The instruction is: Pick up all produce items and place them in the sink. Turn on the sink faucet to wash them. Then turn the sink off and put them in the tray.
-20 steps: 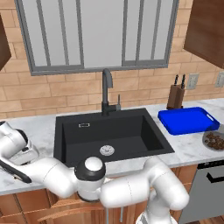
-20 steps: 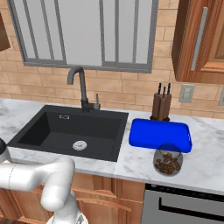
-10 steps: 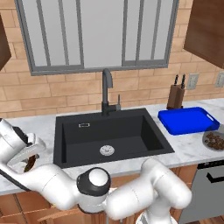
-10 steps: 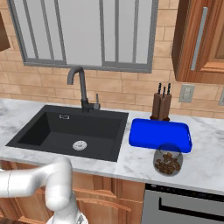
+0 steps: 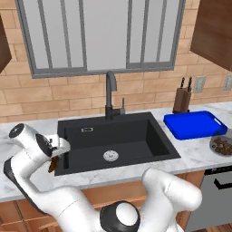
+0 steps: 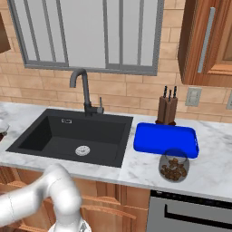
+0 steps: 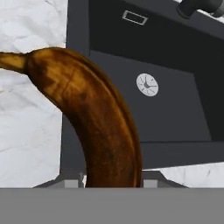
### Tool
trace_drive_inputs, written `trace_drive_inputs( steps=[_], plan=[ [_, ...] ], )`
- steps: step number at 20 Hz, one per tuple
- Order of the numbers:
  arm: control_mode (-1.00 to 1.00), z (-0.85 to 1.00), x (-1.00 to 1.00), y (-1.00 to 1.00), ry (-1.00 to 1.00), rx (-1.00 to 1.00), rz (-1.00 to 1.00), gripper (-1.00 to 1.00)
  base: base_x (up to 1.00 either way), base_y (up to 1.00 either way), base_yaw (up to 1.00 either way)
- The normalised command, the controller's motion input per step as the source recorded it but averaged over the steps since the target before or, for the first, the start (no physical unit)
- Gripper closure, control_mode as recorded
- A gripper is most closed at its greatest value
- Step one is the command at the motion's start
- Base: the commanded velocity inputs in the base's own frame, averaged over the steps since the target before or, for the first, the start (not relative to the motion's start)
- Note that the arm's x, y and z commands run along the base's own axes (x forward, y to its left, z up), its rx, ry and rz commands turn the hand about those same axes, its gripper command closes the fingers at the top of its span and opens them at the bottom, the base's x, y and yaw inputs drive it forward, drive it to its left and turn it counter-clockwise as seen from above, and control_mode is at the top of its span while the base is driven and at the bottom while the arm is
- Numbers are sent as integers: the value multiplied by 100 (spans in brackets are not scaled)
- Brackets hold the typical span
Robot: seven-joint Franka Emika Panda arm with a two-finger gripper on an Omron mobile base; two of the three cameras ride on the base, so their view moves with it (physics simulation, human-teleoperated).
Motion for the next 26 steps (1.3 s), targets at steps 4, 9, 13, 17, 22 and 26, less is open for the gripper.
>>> trace_drive_inputs(
  steps=[4, 9, 13, 17, 22, 26],
  plan=[
    [-100, 21, -11, -100, -17, 10, 0, 100, 0, 0, 0],
    [-100, 34, 0, -100, -8, 12, 0, 100, 0, 0, 0],
    [-100, 40, 4, -100, 0, 14, 0, 100, 0, 0, 0],
    [-100, 27, 10, -95, 0, 14, 0, 100, 0, 0, 0],
    [-100, 5, 9, -91, 0, 15, 0, 100, 0, 0, 0],
    [-100, 0, 16, -88, 1, 15, 0, 100, 0, 0, 0]
  ],
)
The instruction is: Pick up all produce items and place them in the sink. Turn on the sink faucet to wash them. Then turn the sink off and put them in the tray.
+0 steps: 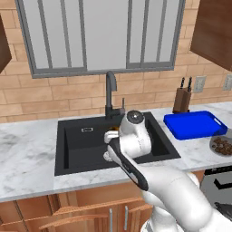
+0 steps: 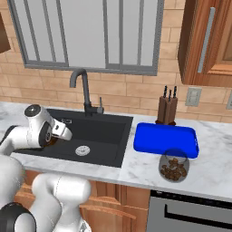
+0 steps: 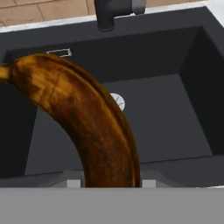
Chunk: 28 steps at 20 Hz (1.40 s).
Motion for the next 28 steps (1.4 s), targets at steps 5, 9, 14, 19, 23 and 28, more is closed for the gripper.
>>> trace_drive_inputs(
  steps=[5, 9, 14, 19, 23, 28],
  plan=[
    [-100, 0, 33, -81, 4, 15, 0, 100, 0, 0, 0],
    [-100, 0, 43, -76, 6, 13, 0, 100, 0, 0, 0],
    [-100, -9, 58, -47, 10, 4, 0, 100, 0, 0, 0],
    [-100, -26, 50, -2, 15, -11, 6, 100, 0, 0, 0],
    [-100, -26, 43, 0, 12, -5, 9, 100, 0, 0, 0],
    [-100, -24, 29, 0, 4, 0, 13, 100, 0, 0, 0]
  ],
)
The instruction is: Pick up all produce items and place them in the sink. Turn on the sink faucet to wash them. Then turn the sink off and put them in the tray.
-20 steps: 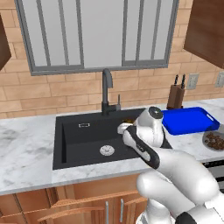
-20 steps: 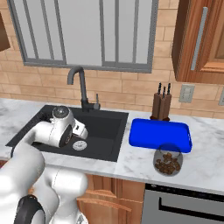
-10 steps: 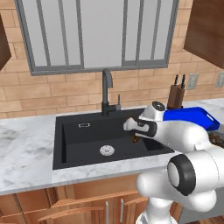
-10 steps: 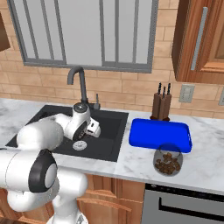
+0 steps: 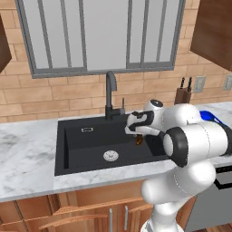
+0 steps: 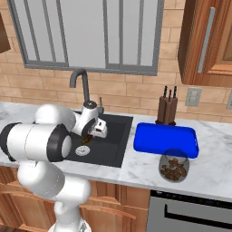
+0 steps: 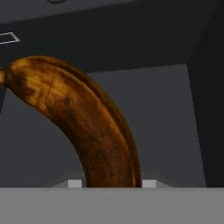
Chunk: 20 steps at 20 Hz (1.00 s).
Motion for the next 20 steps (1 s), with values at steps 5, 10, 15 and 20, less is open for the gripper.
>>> trace_drive_inputs(
  steps=[5, 10, 15, 20],
  plan=[
    [-100, -42, 14, 0, 0, 0, 9, 100, 0, 0, 0],
    [-100, -41, 15, 0, 0, 0, 7, 100, 0, 0, 0],
    [-100, -35, 22, 1, 0, 0, 5, 100, 0, 0, 0],
    [-100, -30, 20, 3, 3, 0, 3, 100, 0, 0, 0]
  ],
)
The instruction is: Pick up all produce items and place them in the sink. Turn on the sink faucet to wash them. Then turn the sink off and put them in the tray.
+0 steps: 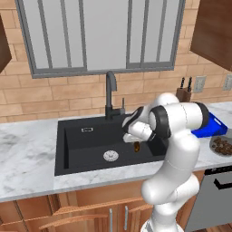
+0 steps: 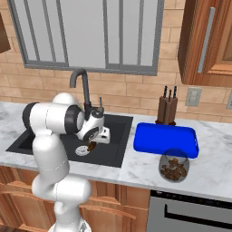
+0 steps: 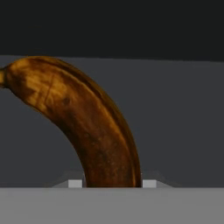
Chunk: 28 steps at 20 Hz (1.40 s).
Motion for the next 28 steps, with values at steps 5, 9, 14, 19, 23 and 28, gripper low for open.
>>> trace_drive_inputs(
  steps=[5, 9, 14, 19, 23, 28],
  plan=[
    [-100, -25, 15, 1, 2, 0, 0, 100, 0, 0, 0],
    [-100, -21, 22, 7, 4, 0, 0, 100, 0, 0, 0],
    [-100, -20, 34, 12, 8, 0, 0, 100, 0, 0, 0],
    [-100, -23, 32, 9, 7, 0, 0, 100, 0, 0, 0],
    [-100, -23, 32, 8, 6, 0, 0, 100, 0, 0, 0],
    [-100, -25, 29, 4, 3, -1, 0, 100, 0, 0, 0]
  ],
)
